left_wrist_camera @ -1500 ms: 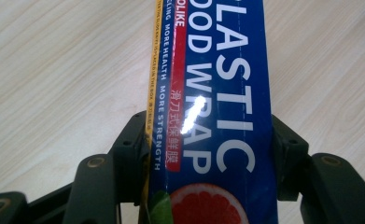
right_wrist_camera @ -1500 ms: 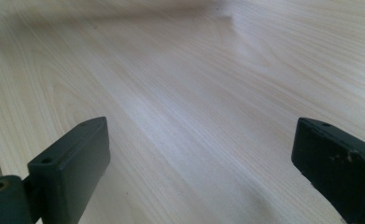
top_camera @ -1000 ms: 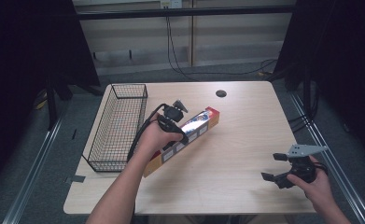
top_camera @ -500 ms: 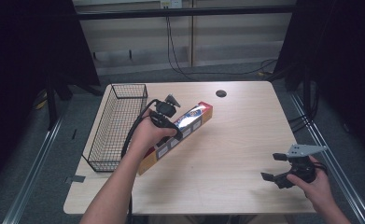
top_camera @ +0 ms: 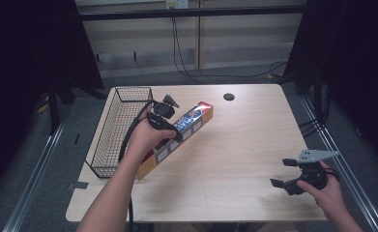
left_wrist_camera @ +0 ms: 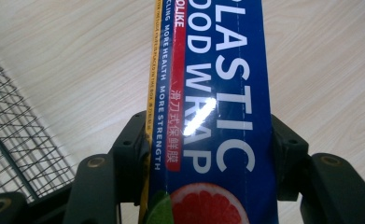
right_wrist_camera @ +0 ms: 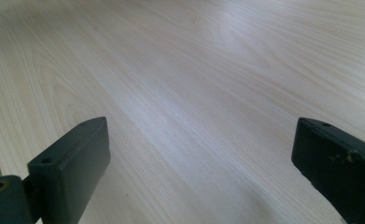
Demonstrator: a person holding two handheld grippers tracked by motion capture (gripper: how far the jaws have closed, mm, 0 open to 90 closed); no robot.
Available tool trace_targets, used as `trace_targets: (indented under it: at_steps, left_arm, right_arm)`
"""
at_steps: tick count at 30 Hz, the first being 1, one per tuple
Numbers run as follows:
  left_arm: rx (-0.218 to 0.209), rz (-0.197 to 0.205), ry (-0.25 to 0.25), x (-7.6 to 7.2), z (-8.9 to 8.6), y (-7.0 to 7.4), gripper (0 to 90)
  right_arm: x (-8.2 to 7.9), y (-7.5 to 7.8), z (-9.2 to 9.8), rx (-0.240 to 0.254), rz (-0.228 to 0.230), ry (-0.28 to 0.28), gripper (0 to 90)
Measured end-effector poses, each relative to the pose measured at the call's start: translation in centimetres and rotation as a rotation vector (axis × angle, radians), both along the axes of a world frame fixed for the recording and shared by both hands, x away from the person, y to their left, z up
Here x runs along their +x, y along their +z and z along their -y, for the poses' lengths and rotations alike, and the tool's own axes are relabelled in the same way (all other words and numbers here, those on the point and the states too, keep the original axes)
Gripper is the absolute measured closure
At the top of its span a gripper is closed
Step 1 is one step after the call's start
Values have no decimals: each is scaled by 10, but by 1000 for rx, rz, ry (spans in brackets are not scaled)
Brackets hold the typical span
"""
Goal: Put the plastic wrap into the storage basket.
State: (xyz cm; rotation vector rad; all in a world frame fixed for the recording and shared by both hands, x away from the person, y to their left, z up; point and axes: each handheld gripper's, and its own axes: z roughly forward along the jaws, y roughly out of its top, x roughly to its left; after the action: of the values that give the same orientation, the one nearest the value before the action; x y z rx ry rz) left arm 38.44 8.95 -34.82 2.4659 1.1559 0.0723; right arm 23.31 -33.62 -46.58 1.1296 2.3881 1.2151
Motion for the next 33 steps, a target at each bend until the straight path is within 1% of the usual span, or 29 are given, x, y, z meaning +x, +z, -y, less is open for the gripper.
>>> trace_targets:
  at_steps: [1,2,3,4,6,7,8,11,13,14,17,18,20,23,24,26,28,29,33]
  left_arm:
    - [-12,1,12,0,-1,0,432]
    - [-3,-1,11,0,-4,1,433]
    - [1,4,1,1,-6,2,432]
    - [-12,-3,30,0,-7,1,433]
    - [-2,4,27,1,-10,3,433]
    - [-5,7,34,1,-12,3,432]
    - [-8,-2,41,2,-14,3,432]
    - [-7,9,58,2,-19,5,432]
    - [-2,3,51,3,-22,6,433]
    - [-6,1,63,2,-22,7,432]
    - [-11,7,65,3,-27,9,432]
    - [-8,6,77,3,-28,10,432]
    - [-7,8,75,4,-32,12,433]
    - [5,4,90,5,-37,15,433]
    - [3,9,98,5,-39,15,432]
    - [3,5,110,5,-42,16,432]
    - [7,8,109,6,-46,16,433]
    - [10,9,123,5,-47,16,433]
    - [8,6,144,6,-53,17,433]
  right_arm:
    - [0,0,0,0,0,0,46]
    - [0,0,0,-1,0,0,45]
    - [0,0,0,0,-1,3,45]
    - [0,0,0,0,-1,4,45]
    - [0,0,-1,-2,1,2,45]
    - [0,0,-1,-1,0,3,45]
    - [0,0,-1,-3,1,3,45]
    - [0,0,-1,-1,0,0,45]
    - [0,0,-1,0,-2,4,45]
    - [0,0,-1,0,-5,2,45]
    - [0,-1,-2,-3,-5,6,45]
    - [0,0,-2,-3,-6,10,45]
    - [0,0,-2,-2,-6,11,45]
    - [0,0,-2,-2,-6,10,45]
    - [0,-1,-2,-1,-5,6,45]
    - [0,-1,-2,-4,-7,7,45]
    - [0,-1,-1,-5,-5,8,45]
    - [0,-1,-2,-4,-5,7,45]
    - [1,-1,-2,-4,-4,10,46]
